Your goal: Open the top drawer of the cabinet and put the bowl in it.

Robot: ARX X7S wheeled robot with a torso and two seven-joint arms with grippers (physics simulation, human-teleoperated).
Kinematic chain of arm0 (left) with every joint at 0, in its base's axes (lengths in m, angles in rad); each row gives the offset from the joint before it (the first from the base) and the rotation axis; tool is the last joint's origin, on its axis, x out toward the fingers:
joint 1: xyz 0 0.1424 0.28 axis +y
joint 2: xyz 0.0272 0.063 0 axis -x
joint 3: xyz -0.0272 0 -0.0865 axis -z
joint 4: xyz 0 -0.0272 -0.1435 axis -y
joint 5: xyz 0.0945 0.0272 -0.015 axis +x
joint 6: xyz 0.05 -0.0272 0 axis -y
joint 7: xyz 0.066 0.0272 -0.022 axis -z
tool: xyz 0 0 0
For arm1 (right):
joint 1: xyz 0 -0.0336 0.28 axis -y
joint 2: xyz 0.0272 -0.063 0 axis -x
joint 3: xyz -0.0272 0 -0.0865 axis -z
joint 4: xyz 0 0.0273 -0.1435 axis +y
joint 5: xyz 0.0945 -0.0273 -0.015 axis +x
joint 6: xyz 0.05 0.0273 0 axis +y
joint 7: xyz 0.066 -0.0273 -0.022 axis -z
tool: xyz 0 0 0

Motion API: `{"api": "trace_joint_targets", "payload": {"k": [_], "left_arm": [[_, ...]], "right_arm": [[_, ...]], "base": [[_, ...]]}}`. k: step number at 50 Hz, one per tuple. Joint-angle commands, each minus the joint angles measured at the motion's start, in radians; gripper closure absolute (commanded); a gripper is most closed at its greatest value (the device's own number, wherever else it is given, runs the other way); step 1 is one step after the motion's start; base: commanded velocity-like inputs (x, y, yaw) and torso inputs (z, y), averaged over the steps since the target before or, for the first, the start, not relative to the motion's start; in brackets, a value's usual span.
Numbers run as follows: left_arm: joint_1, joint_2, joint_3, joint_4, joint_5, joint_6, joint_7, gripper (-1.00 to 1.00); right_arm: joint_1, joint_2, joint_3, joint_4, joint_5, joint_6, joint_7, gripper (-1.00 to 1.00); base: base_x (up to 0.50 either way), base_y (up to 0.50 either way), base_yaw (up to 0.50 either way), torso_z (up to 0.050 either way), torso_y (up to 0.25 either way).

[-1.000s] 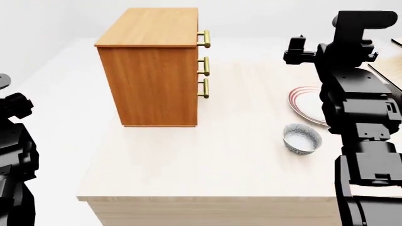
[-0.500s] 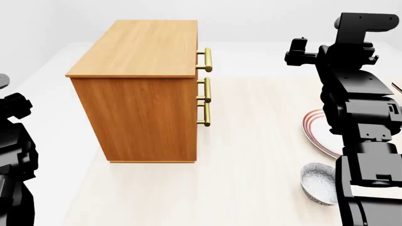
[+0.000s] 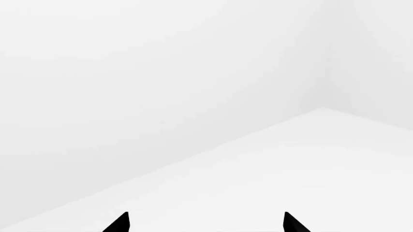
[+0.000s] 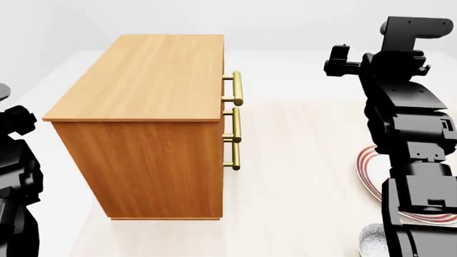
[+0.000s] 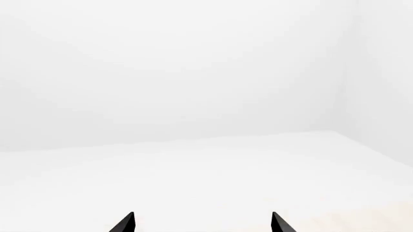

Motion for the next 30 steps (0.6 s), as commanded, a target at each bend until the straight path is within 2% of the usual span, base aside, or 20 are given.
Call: {"api": "trace_joint_targets", "payload": {"k": [1,7,12,23,30], "left_arm": [[-0.003,-0.002,-0.007,0.0,0.0,-0.003,0.006,-1.0],[-0.003,-0.002,-0.009,0.0,0.0,-0.004,0.008,-1.0],[-0.003,-0.002,-0.01,0.0,0.001,-0.005,0.008,-1.0],[-0.003,-0.002,-0.011,0.0,0.002,-0.007,0.011,-1.0],[-0.003,-0.002,-0.009,0.0,0.003,-0.007,0.012,-1.0]], "right_arm": [[-0.001,0.0,-0.004,0.004,-0.003,0.005,0.007,-1.0],[0.01,-0.003,0.021,0.021,0.019,0.0,0.009,-1.0],[0.024,-0.023,0.118,0.025,0.118,0.031,0.008,-1.0],[0.014,-0.075,0.338,-0.027,0.435,0.261,-0.086,-1.0],[-0.024,-0.098,0.331,-0.077,0.442,0.226,-0.122,-1.0]], "base": [[0.45,0.0,0.0,0.0,0.0],[0.0,0.0,0.0,0.0,0.0],[0.0,0.0,0.0,0.0,0.0],[0.0,0.0,0.0,0.0,0.0],[0.0,0.0,0.0,0.0,0.0]]}}
